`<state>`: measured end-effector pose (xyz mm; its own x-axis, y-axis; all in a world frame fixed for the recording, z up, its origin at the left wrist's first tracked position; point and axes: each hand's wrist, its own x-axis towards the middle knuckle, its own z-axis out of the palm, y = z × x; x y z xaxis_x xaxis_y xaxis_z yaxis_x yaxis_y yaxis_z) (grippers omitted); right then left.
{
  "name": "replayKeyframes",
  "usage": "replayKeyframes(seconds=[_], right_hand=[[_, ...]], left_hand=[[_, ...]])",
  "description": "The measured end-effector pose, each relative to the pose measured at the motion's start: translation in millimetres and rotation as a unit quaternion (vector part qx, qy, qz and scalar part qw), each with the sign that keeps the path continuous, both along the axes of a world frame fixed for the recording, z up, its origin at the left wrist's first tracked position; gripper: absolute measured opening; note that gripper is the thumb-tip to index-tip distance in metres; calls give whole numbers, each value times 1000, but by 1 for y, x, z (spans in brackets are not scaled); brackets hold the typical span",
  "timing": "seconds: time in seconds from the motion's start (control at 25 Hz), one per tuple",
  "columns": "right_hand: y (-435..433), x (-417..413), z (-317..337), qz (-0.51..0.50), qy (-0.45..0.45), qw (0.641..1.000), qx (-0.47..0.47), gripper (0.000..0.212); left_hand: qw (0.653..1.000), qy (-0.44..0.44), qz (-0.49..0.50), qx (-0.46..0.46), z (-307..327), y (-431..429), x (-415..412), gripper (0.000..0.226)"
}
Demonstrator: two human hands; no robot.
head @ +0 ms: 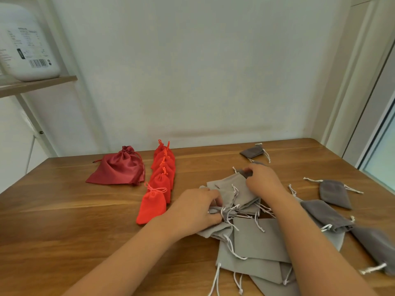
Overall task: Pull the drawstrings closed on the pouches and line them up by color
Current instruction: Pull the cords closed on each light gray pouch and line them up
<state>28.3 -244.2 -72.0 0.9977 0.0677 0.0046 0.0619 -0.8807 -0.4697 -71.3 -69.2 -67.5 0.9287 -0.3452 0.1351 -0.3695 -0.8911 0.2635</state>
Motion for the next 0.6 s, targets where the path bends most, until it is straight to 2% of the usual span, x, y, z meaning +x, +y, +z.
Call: replayKeyframes(seconds=[0.04, 0.12, 0.2, 0.24, 0.4, 0.48, 0.52, 0.6], right_hand=[[1, 0, 0, 3, 7, 1000, 5, 42], [3, 1, -3, 16, 13, 1000, -5, 43], [5, 1, -5, 26, 3, 999, -19, 43], [6, 1, -6, 28, -5, 999, -24, 43], [7, 4, -8, 36, -2, 998, -42, 44], [9, 3, -9, 34, 2, 998, -47, 45], [10, 2, -8, 32, -1, 999, -36, 44], [13, -4, -2, 31, -28, 998, 53, 38]], left_hand=[[1000, 23, 7, 1, 5, -1, 4, 19], [987, 141, 22, -70, 14, 3, 16, 12], [952, 263, 26, -155, 21, 9, 23, 19], [941, 285, 32, -182, 22, 11, 25, 20], [922, 263, 80, -274, 14, 15, 29, 16], [892, 306, 81, -321, 9, 20, 27, 17], [879, 320, 72, -345, 7, 21, 26, 16], [870, 279, 81, -399, 4, 25, 22, 14]])
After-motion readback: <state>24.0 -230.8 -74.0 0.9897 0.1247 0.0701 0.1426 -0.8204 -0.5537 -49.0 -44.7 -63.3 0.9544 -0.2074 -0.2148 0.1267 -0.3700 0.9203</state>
